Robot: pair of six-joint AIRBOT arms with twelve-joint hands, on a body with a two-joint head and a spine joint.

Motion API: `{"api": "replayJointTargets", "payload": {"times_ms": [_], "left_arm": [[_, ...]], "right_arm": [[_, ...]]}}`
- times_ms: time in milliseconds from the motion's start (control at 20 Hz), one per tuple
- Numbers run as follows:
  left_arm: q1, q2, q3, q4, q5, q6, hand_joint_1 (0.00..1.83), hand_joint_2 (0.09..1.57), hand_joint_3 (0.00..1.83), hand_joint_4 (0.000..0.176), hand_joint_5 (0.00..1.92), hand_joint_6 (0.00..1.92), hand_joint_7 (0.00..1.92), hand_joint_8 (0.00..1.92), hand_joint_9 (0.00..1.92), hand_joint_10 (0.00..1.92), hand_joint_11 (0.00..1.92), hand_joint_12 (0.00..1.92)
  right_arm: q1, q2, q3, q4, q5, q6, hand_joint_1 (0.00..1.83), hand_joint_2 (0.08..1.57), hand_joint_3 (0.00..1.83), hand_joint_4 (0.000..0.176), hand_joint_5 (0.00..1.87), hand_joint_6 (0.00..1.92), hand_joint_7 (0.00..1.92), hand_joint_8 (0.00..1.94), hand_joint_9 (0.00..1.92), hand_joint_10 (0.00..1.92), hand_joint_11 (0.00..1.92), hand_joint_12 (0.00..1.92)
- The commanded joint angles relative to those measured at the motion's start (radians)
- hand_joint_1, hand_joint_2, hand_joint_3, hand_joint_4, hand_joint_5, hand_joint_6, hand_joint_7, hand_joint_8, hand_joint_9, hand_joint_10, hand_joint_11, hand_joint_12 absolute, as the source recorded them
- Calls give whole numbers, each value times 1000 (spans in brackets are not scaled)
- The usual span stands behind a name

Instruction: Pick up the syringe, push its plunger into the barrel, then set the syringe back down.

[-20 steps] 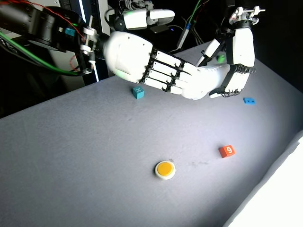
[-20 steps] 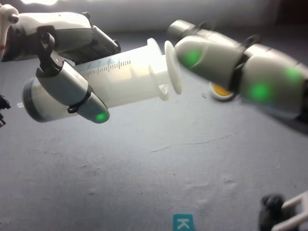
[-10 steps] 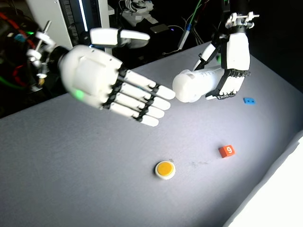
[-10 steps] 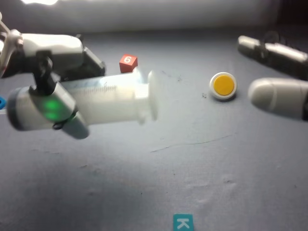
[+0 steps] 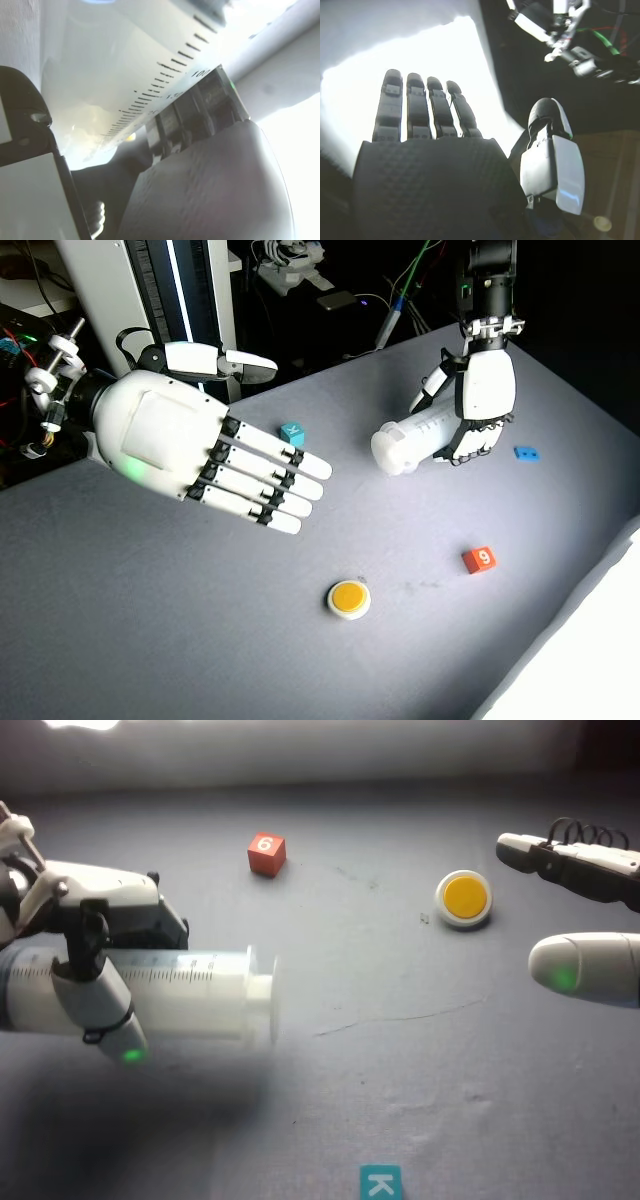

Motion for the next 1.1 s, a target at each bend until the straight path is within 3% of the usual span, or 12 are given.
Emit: {"api": "replayJointTargets", "payload": {"times_ms": [0, 300, 600, 850, 900, 950, 1000, 1050], "left_arm": [[0, -9, 8, 20, -61, -3, 1360, 1177, 0, 0, 815, 985, 889, 1268, 771, 1458, 498, 1486], [39, -40, 4, -22, -71, -3, 1367, 1159, 0, 0, 866, 881, 915, 1198, 808, 1452, 555, 1478], [43, -68, 2, -48, -79, -3, 1368, 1155, 0, 0, 855, 937, 925, 1182, 822, 1404, 561, 1438], [51, -99, 52, -44, -55, -7, 1358, 1179, 0, 0, 790, 1047, 889, 1269, 774, 1426, 505, 1441], [51, -105, 63, -44, -42, -18, 1205, 1207, 8, 0, 763, 1216, 830, 1325, 628, 1201, 341, 1426], [52, -111, 74, -44, -36, -21, 1026, 1182, 0, 0, 496, 763, 578, 755, 426, 871, 109, 1371], [51, -116, 87, -44, -26, -24, 861, 1144, 0, 0, 234, 351, 349, 290, 226, 488, 21, 1032], [51, -118, 93, -45, -19, -29, 674, 936, 0, 0, 46, 69, 70, 59, 71, 119, 3, 539]], "right_arm": [[13, 3, -1, -4, 126, -2, 0, 1092, 0, 0, 0, 0, 0, 0, 0, 0, 0, 0], [23, -13, -1, -19, 169, 12, 0, 1097, 1, 0, 0, 0, 0, 0, 0, 0, 0, 0], [37, -12, 1, -19, 164, 6, 0, 1089, 0, 0, 0, 0, 0, 0, 0, 0, 0, 0], [43, -12, 6, -19, 144, 1, 0, 1090, 0, 0, 0, 0, 0, 0, 0, 0, 0, 0], [43, -12, 7, -20, 143, -3, 0, 1087, 0, 0, 0, 0, 0, 0, 0, 0, 0, 0], [43, -13, 8, -21, 142, -4, 0, 1087, 0, 0, 0, 0, 0, 0, 0, 0, 0, 0], [43, -14, 11, -21, 142, -4, 0, 1084, 0, 0, 0, 0, 0, 0, 0, 0, 0, 0], [43, -15, 13, -21, 142, -4, 0, 1085, 0, 0, 0, 0, 0, 0, 0, 0, 0, 0]]}}
